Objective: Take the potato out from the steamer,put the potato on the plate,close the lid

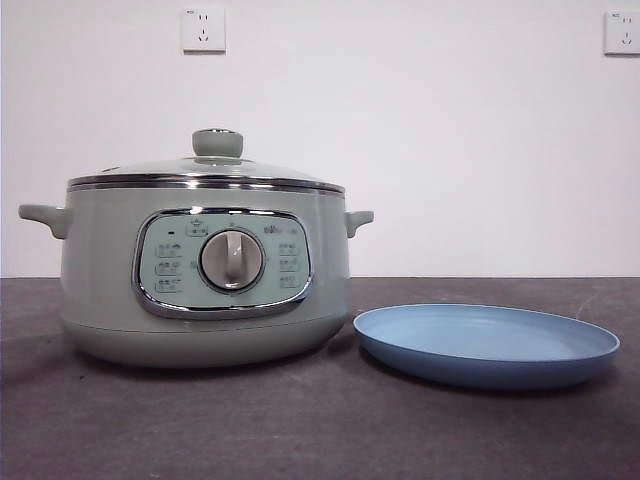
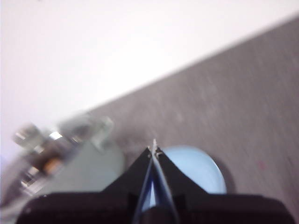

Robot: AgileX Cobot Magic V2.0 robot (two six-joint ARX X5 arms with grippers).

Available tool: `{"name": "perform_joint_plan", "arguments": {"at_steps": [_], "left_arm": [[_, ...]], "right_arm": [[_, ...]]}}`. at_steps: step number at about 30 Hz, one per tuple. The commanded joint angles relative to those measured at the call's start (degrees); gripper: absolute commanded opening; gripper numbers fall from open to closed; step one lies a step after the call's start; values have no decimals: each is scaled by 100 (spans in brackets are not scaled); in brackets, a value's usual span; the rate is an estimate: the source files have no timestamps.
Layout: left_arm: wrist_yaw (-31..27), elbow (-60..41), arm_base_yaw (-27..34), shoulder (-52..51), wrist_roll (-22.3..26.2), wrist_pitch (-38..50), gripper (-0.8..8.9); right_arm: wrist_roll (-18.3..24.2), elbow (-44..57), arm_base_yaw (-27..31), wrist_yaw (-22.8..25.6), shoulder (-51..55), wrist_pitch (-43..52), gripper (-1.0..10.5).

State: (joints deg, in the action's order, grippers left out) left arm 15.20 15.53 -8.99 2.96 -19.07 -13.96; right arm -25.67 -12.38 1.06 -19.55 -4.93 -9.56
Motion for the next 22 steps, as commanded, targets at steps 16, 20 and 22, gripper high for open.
{"name": "perform_joint_plan", "arguments": {"at_steps": [16, 20, 22], "left_arm": [[42, 3727, -79, 2833, 1263, -1091, -6], [509, 4579, -76, 3696, 1545, -1770, -6], [907, 4972, -79, 4127, 1644, -2111, -6]], "right_arm": [[2083, -5071, -715, -540, -3523, -1958, -11], [2393, -6105, -719, -1333, -4358, -2651, -11], [2524, -6522, -721, -1731, -4747, -3021, -11]]}}
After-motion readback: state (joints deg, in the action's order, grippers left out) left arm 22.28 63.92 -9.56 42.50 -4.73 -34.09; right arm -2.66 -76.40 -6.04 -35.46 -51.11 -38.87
